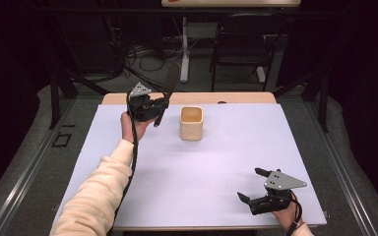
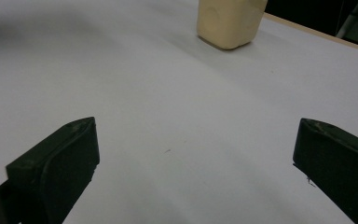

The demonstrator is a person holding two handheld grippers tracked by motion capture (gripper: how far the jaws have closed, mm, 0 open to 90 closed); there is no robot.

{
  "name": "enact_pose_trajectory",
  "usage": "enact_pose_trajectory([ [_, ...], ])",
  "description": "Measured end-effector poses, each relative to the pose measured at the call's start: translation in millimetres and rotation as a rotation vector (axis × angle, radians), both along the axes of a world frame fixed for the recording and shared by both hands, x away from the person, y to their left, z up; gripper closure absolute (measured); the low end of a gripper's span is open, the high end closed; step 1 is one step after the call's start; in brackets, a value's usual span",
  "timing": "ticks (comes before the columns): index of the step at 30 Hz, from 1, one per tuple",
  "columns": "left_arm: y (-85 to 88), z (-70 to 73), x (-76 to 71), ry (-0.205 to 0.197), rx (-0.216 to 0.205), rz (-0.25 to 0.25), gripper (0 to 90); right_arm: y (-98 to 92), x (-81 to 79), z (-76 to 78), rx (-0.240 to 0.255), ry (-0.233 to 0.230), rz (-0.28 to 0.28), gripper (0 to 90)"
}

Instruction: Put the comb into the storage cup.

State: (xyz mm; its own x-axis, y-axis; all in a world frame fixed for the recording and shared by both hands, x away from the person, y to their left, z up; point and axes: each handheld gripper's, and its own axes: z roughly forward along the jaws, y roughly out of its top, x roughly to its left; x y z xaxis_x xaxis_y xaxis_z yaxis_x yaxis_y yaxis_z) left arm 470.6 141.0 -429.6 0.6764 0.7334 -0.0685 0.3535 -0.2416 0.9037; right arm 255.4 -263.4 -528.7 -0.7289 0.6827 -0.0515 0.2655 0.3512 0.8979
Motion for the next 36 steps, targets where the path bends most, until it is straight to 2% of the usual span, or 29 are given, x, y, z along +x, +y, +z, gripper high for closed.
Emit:
enact_pose_trajectory([
  [36, -22.6, 7.2, 7.5, -0.036, -0.009, -0.007, 72.3, -0.4, 0.0, 0.1, -0.002, -0.002, 0.000, 0.0],
])
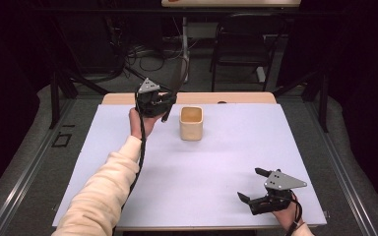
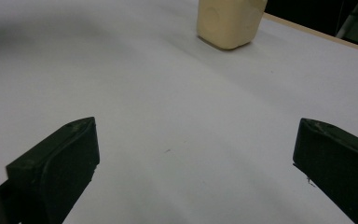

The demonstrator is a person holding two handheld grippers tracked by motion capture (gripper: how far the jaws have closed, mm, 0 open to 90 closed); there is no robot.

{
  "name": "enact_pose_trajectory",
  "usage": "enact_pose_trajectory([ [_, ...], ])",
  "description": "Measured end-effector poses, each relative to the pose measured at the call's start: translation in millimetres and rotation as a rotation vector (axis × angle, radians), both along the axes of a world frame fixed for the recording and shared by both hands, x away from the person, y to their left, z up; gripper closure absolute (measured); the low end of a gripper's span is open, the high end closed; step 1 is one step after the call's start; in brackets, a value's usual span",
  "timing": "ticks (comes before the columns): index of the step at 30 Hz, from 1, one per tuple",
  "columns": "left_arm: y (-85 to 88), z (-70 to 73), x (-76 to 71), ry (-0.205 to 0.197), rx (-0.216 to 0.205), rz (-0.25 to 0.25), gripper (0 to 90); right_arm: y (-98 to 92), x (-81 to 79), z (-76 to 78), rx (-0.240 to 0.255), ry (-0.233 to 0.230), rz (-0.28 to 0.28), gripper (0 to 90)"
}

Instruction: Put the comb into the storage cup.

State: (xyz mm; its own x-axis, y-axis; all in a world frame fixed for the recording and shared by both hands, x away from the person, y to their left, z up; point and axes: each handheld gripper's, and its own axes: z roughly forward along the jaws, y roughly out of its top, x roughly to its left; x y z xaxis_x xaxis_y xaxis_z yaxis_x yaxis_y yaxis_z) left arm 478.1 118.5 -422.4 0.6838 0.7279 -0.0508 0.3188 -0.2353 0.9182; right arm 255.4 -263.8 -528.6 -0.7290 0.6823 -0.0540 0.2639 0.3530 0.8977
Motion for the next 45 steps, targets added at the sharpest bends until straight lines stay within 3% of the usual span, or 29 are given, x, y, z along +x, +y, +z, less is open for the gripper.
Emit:
enact_pose_trajectory([
  [23, -8.0, 2.8, 5.6, -0.024, -0.028, 0.014, 72.2, 0.1, 0.0, 0.0, -0.003, -0.001, 0.002, 0.0],
  [45, -19.2, 8.4, 7.7, -0.051, -0.071, -0.004, 72.2, 0.2, 0.2, 0.0, -0.003, -0.004, 0.002, 0.0],
])
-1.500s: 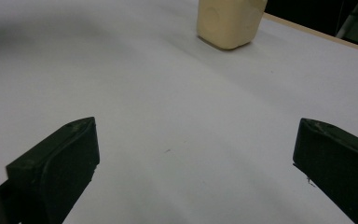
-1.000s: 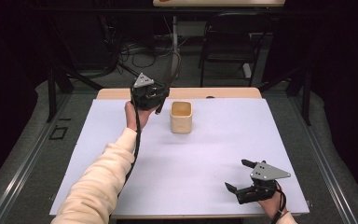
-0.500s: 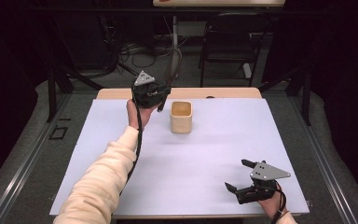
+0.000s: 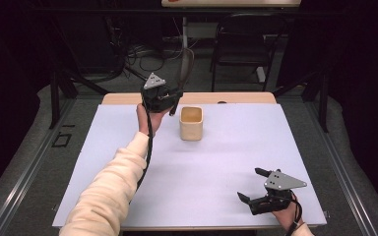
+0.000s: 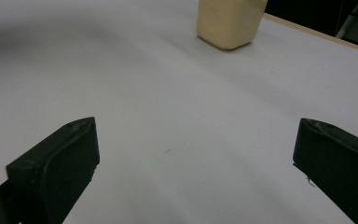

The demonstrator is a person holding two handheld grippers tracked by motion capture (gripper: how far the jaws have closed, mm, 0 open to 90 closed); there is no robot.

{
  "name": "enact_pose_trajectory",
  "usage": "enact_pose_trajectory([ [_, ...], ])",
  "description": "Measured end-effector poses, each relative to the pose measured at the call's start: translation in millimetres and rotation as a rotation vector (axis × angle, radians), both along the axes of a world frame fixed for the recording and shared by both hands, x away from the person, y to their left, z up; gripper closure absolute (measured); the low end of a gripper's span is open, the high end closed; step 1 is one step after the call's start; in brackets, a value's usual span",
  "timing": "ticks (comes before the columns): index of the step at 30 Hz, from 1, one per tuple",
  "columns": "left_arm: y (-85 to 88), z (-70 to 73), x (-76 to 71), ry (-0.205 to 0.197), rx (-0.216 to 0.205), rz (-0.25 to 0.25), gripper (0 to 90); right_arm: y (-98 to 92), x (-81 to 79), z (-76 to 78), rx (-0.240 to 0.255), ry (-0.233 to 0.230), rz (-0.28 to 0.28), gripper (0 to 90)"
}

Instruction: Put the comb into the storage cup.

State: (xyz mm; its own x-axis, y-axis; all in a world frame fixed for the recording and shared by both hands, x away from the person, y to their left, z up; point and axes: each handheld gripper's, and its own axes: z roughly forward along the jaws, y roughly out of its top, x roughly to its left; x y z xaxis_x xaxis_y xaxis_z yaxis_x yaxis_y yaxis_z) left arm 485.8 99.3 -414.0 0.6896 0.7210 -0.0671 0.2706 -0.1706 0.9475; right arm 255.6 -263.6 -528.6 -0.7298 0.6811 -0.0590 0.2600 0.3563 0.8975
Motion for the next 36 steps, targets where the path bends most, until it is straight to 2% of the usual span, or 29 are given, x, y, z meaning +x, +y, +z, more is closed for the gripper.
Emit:
enact_pose_trajectory([
  [22, -16.0, 1.9, 6.8, -0.022, -0.022, -0.014, 72.2, 0.1, 0.4, -0.3, 0.006, 0.004, 0.001, 0.1],
  [36, -29.4, -0.6, 9.1, -0.058, -0.045, -0.041, 72.3, -0.2, 0.2, -0.2, 0.009, 0.008, 0.002, 0.1],
])
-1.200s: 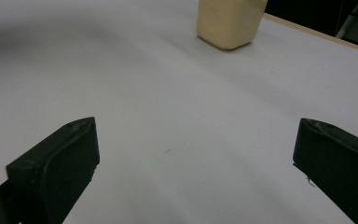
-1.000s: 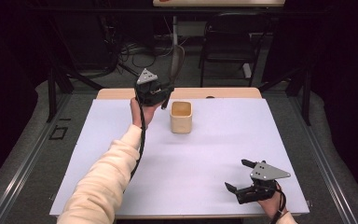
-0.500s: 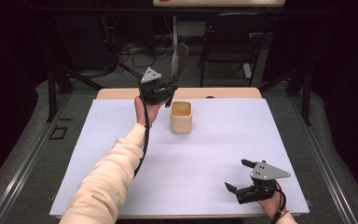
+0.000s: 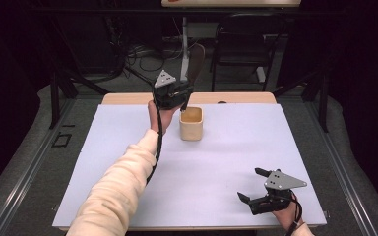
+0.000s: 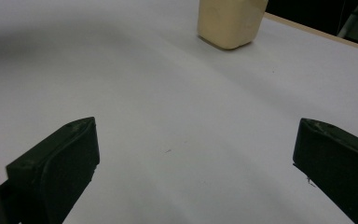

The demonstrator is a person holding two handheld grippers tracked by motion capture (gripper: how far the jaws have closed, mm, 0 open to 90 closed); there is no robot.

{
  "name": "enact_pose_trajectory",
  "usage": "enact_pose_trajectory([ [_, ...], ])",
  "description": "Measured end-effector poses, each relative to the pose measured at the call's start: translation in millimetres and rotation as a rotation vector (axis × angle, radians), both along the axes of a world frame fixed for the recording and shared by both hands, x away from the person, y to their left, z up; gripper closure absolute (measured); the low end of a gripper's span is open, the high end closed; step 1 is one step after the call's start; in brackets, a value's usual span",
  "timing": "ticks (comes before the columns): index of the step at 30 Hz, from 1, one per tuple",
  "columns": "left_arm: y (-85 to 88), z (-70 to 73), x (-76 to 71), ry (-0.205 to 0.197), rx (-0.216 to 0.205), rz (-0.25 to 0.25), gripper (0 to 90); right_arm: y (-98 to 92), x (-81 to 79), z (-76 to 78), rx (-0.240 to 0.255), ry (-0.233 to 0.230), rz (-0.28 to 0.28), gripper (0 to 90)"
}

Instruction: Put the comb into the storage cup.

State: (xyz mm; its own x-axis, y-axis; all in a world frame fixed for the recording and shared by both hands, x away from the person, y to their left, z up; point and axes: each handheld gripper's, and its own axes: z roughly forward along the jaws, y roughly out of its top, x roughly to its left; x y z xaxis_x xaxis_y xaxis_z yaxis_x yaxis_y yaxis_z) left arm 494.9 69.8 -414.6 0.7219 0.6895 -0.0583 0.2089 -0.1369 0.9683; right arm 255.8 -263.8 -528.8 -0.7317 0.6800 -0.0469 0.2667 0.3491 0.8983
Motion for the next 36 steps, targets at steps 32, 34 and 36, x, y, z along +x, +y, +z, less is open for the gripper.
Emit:
enact_pose_trajectory([
  [32, -14.8, -27.9, 2.1, 0.001, -0.045, -0.024, 72.3, 0.2, -0.7, 0.3, -0.001, 0.002, 0.000, 0.1],
  [34, -14.0, -31.0, 2.5, 0.011, -0.047, -0.026, 72.3, 0.2, -0.5, 0.2, -0.003, -0.001, 0.002, 0.1],
  [36, -13.6, -33.4, 2.4, 0.012, -0.042, -0.024, 72.3, 0.2, -0.4, 0.2, -0.003, -0.002, 0.002, 0.1],
])
